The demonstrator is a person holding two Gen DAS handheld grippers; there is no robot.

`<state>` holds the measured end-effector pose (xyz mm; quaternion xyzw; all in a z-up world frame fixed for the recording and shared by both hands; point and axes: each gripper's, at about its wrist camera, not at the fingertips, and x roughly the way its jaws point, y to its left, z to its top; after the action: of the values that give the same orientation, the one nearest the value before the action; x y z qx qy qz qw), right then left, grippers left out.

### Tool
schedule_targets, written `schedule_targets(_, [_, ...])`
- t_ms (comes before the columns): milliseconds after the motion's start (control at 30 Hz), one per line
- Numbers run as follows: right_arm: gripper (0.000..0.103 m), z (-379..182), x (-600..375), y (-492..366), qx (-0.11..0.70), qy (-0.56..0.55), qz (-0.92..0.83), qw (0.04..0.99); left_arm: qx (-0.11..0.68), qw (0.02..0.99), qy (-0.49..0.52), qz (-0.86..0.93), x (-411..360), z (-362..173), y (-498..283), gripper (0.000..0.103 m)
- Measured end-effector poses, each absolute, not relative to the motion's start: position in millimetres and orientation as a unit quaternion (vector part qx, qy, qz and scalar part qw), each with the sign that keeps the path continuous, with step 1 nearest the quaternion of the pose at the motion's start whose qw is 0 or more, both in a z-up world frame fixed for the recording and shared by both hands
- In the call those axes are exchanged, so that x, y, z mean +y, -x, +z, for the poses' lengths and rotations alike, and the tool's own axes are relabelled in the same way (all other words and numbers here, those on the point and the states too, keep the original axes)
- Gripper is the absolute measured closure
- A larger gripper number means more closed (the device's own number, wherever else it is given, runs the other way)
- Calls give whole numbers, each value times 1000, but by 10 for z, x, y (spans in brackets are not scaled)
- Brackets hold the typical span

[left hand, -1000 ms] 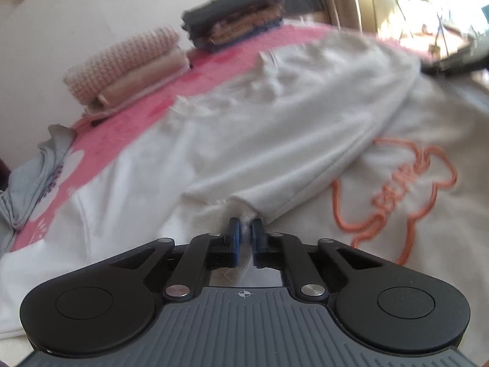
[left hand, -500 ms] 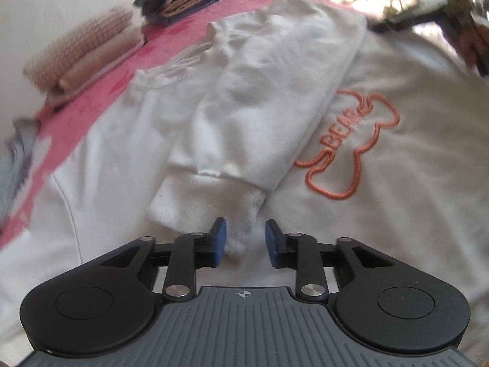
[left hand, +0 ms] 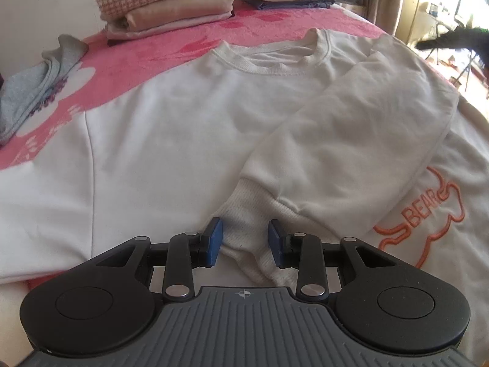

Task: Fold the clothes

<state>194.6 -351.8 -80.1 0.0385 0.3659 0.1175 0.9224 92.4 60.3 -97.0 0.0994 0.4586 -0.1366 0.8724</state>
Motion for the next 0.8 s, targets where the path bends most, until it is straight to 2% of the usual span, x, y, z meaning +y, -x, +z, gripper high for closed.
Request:
schedule_targets(200, [94,-1182,-3475,-2707,425,-81,88,897,455,873,-102,-142,634,-982,-887,70])
schedule_targets(400, [94,-1130,-3560,-2971,404,-123,37,906,447,876,-104,-148,656,-988,-869,70])
schedule_targets(500, [93,-889,-3482,-2712,398,-120,94,905,445,876,-105,-151,668,-985,-868,70])
schedule_targets(600, [93,-855,-3241,-2458,435,-108,170,877,445,876,-105,-150,664,-988,-870,70])
schedule_targets(733, [95,-1289,-2871,-2619,491,-77,172,850,441,877,-111,-151,655,-992,-853,70])
schedule_targets(800, [95,-1246,-2962,-2683,476,-114,151,859,440,878,-112,-154,665,-990,-847,70])
